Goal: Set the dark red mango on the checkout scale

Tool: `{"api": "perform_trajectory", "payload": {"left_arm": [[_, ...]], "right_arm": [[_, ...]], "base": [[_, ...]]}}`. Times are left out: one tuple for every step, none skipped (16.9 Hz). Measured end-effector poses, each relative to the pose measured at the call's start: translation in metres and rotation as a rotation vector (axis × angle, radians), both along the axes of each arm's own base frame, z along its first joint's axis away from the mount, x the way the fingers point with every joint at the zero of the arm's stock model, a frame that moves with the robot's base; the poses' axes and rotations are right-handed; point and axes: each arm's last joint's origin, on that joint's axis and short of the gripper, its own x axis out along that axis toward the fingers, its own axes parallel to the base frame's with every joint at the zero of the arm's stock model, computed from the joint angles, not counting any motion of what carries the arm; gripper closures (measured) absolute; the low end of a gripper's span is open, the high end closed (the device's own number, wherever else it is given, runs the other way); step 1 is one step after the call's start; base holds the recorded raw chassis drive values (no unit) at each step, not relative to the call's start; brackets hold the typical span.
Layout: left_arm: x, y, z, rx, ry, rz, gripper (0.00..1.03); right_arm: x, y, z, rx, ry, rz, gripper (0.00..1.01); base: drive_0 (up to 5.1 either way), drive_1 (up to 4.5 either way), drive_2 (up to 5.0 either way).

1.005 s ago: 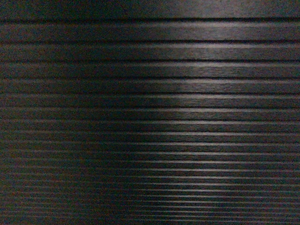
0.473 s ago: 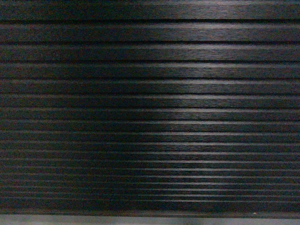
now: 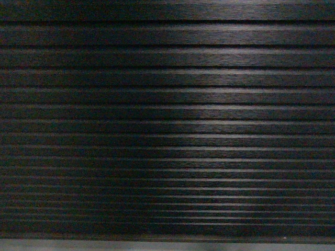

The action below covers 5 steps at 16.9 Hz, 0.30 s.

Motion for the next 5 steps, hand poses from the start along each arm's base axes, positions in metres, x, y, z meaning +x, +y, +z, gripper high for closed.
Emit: {"api": "perform_trajectory", "payload": {"left_arm": [[0.0000,0.0000,0.0000,0.000,0.000,0.000,0.05],[0.0000,0.0000,0.0000,0.000,0.000,0.000,0.05],[0.0000,0.0000,0.0000,0.000,0.000,0.000,0.05],[0.0000,0.0000,0.0000,0.000,0.000,0.000,0.05],[0.0000,0.0000,0.0000,0.000,0.000,0.000,0.05]], "right_arm": [[0.0000,0.0000,0.0000,0.000,0.000,0.000,0.03],[0.0000,0.0000,0.0000,0.000,0.000,0.000,0.03],[0.0000,0.0000,0.0000,0.000,0.000,0.000,0.03],[0.0000,0.0000,0.0000,0.000,0.000,0.000,0.03],[0.0000,0.0000,0.0000,0.000,0.000,0.000,0.03]], "base": [[0.0,0.00,0.0],[0.0,0.00,0.0],[0.0,0.00,0.0],[0.0,0.00,0.0],[0.0,0.00,0.0]]}}
